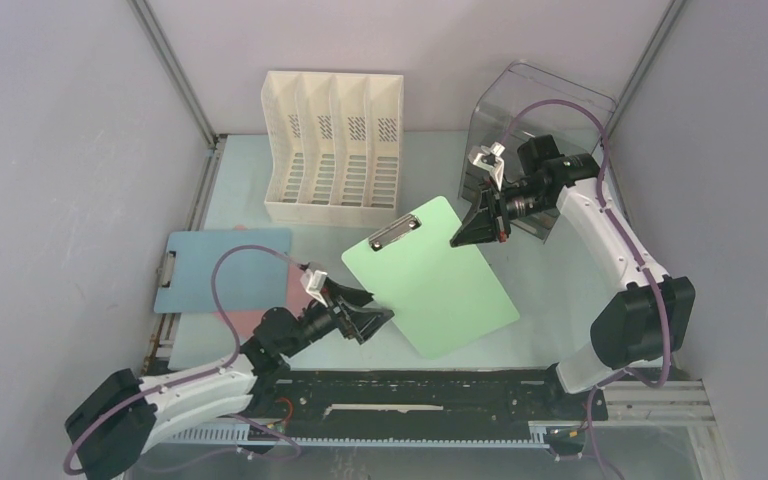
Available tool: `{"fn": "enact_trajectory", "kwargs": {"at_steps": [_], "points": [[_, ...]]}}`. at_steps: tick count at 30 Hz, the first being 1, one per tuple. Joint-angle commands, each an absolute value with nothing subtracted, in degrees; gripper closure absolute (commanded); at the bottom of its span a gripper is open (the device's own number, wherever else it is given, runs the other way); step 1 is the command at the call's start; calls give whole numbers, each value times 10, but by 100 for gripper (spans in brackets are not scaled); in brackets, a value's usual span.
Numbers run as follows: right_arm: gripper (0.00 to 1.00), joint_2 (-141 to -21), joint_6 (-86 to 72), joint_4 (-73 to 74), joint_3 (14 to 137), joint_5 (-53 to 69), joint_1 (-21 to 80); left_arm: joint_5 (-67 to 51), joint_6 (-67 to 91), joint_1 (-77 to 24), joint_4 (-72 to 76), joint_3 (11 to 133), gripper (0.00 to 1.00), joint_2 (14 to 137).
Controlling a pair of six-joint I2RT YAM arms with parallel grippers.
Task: Organize the desk
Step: Pick up the folder from the corner of the board.
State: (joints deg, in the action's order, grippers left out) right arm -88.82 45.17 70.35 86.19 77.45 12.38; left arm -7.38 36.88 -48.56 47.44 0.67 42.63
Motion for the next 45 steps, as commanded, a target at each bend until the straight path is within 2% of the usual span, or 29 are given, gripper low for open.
{"fn": "enact_trajectory", "kwargs": {"at_steps": [1, 9, 16, 18, 21, 22, 28, 31, 38, 41, 45], "points": [[100, -864, 473, 722, 867, 817, 121, -129, 355, -476, 579, 31, 11, 481], [100, -870, 486, 734, 867, 822, 121, -224, 382, -455, 711, 54, 40, 590], [100, -873, 494, 741, 867, 821, 121, -322, 424, -420, 788, 80, 54, 654], [100, -873, 495, 742, 866, 820, 121, -343, 435, -409, 798, 87, 64, 668], [100, -875, 496, 742, 867, 819, 121, -371, 441, -393, 798, 97, 97, 684], [100, -874, 496, 742, 867, 818, 122, -376, 446, -390, 799, 99, 100, 687], [100, -875, 497, 741, 867, 808, 121, -409, 447, -369, 798, 103, 100, 684], [86, -878, 495, 740, 867, 806, 121, -411, 452, -362, 797, 102, 100, 683], [42, -876, 471, 728, 866, 792, 121, -400, 467, -326, 796, 89, 100, 659], [35, -870, 455, 713, 863, 782, 119, -393, 470, -301, 776, 81, 100, 632], [33, -856, 424, 682, 853, 770, 107, -380, 447, -267, 700, 78, 100, 572]]}}
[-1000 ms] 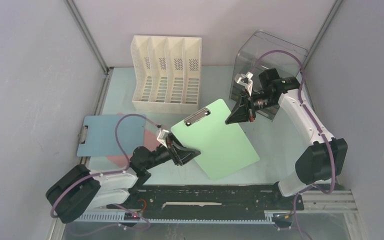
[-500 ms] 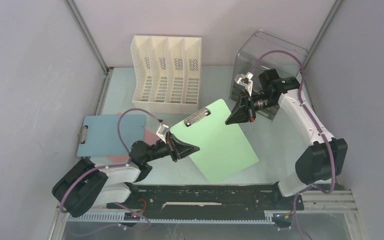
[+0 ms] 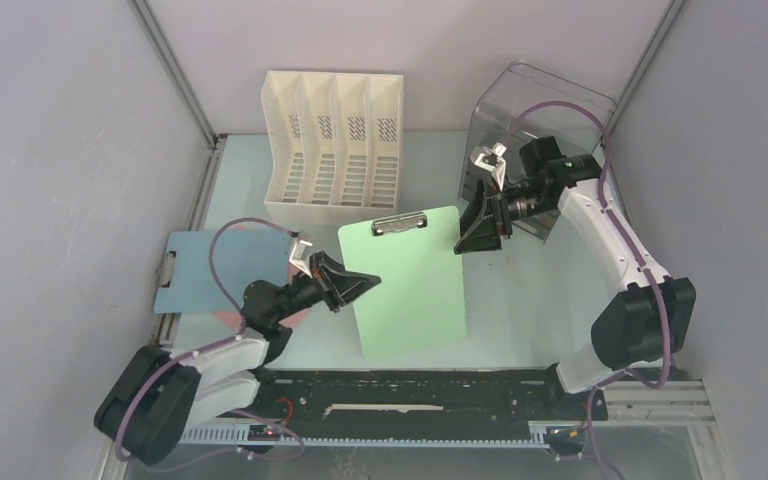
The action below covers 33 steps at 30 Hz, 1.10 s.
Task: Organize the desk
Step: Pick up the folder from the corner of the board, then place the folder in the storage box.
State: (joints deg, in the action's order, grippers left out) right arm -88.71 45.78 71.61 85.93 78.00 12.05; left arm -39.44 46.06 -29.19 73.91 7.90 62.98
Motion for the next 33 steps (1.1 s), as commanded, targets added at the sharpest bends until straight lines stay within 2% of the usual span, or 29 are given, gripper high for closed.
{"fn": "enact_trajectory", "kwargs": {"at_steps": [1, 8, 12, 26, 33], "points": [[33, -852, 416, 675, 851, 768, 102, -376, 433, -263, 668, 81, 100, 550], [27, -814, 339, 591, 813, 762, 60, -283, 316, -258, 371, 135, 100, 371], [26, -813, 329, 580, 807, 763, 58, -245, 290, -257, 272, 176, 100, 315], [26, -819, 331, 578, 803, 765, 58, -128, 252, -256, 274, 286, 100, 325], [26, -817, 334, 578, 801, 765, 58, -60, 225, -251, 301, 346, 100, 369]]}}
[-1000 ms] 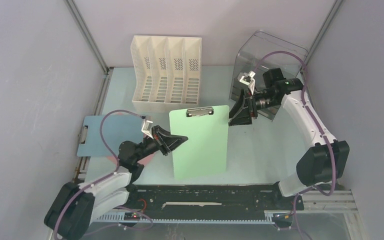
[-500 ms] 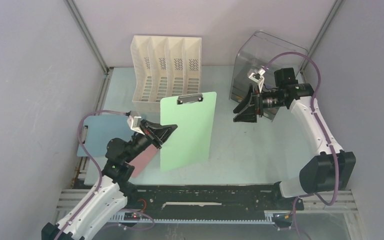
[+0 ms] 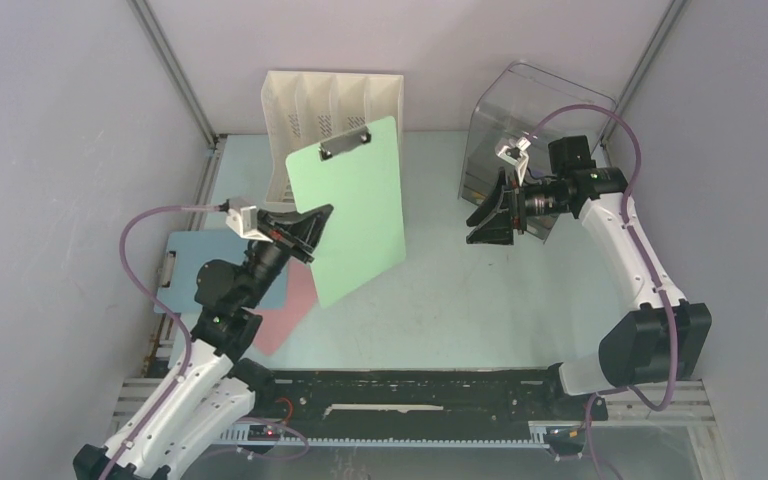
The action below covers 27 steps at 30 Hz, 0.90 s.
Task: Organize the desk
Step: Place the folder in the storage box.
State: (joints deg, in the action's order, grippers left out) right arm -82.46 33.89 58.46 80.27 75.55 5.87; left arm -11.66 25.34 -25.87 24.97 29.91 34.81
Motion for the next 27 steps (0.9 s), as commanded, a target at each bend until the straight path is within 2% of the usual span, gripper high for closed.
{"fn": "enact_trajectory", "kwargs": {"at_steps": [1, 13, 27], "points": [[26, -817, 334, 577, 800, 764, 58, -52, 224, -250, 319, 351, 100, 381], [26, -816, 335, 577, 799, 765, 58, 28, 162, -238, 391, 465, 100, 526], [26, -808, 335, 577, 799, 770, 58, 56, 101, -230, 456, 576, 100, 729]]}}
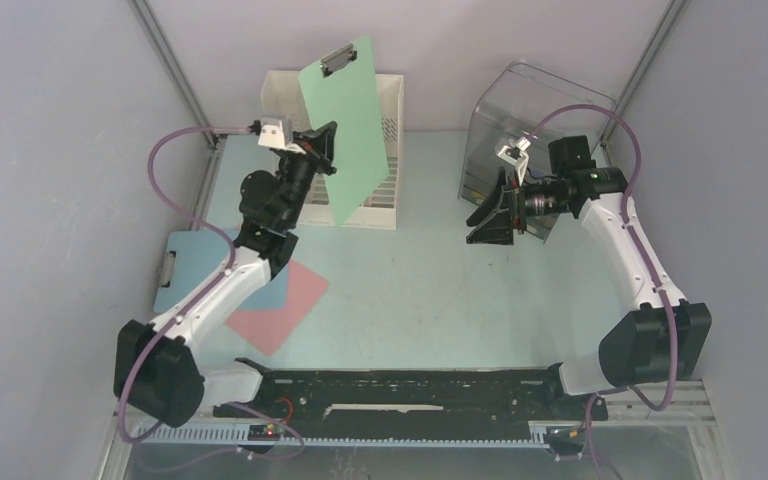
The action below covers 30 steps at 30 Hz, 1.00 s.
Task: Organize the desk
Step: Place the folder in the storage box.
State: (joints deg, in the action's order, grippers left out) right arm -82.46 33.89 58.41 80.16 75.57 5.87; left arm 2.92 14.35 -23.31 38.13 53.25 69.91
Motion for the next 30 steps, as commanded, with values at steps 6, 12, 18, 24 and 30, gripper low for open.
{"fn": "enact_trajectory", "kwargs": {"at_steps": [6, 12, 18, 24, 30], "points": [[26, -808, 338, 579, 799, 772, 58, 59, 81, -229, 481, 619, 100, 807], [26, -804, 341, 578, 799, 773, 58, 54, 77, -229, 517, 656, 100, 885], [26, -803, 342, 579, 799, 774, 58, 62, 53, -229, 580, 682, 100, 958], [26, -803, 345, 581, 799, 774, 58, 71, 53, -229, 632, 704, 100, 1022], [26, -802, 350, 581, 800, 771, 58, 66, 66, -229, 678, 716, 100, 1074]]}}
